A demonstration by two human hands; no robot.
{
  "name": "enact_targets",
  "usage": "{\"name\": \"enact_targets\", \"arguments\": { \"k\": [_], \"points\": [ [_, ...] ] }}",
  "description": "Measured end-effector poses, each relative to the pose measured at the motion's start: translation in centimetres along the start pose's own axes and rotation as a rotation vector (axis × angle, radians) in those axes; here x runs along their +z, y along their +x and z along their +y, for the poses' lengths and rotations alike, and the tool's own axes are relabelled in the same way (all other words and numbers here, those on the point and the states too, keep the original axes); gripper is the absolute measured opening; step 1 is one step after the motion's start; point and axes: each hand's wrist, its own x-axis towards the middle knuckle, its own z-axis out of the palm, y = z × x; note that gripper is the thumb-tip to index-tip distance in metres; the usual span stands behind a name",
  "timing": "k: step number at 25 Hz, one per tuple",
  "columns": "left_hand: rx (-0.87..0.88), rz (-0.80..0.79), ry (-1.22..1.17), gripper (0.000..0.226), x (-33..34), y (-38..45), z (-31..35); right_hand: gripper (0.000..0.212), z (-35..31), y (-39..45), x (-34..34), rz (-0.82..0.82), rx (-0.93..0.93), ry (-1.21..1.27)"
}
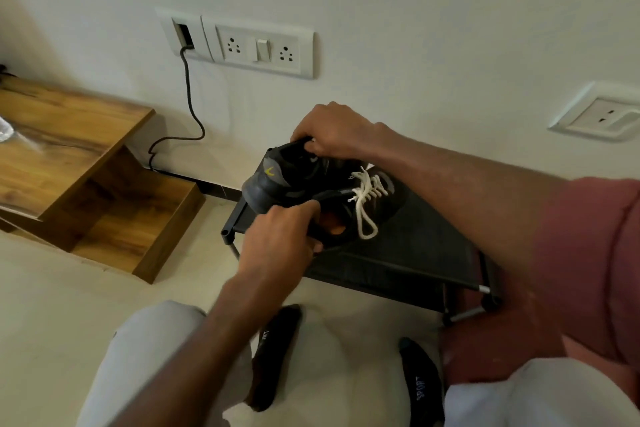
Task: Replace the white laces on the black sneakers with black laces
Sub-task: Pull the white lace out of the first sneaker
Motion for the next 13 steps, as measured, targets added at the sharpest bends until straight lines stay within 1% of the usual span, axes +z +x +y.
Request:
{"name": "enact_targets", "arguments": {
  "k": [2, 5, 8, 10, 13],
  "points": [
    [0.065, -0.008, 0.145, 0.028, -2.7, -0.2, -0.8, 0.03, 0.4, -2.4, -2.2, 0.032, 0.091, -0.081],
    [0.22, -0.057, 0.279, 0.021, -6.7, 2.4, -1.1, 0.004, 1.2, -6.8, -3.9, 0.057, 0.31, -0.127],
    [0.459, -0.14, 0.407, 0.023, -9.5, 7.8, -1.2, 0.023, 2.2, -11.1, -2.7, 0.08, 0.542, 0.001],
    [0.578, -0.243, 0.518, 0.027, -9.5, 12.3, -0.4, 0.025, 3.3, -13.1, -0.7, 0.112, 0.685, 0.12],
    [0.716, -0.267, 0.634, 0.038, -8.0, 18.7, 1.2, 0.023, 5.2, -13.7, 2.3, 0.113, 0.829, 0.198]
  ]
}}
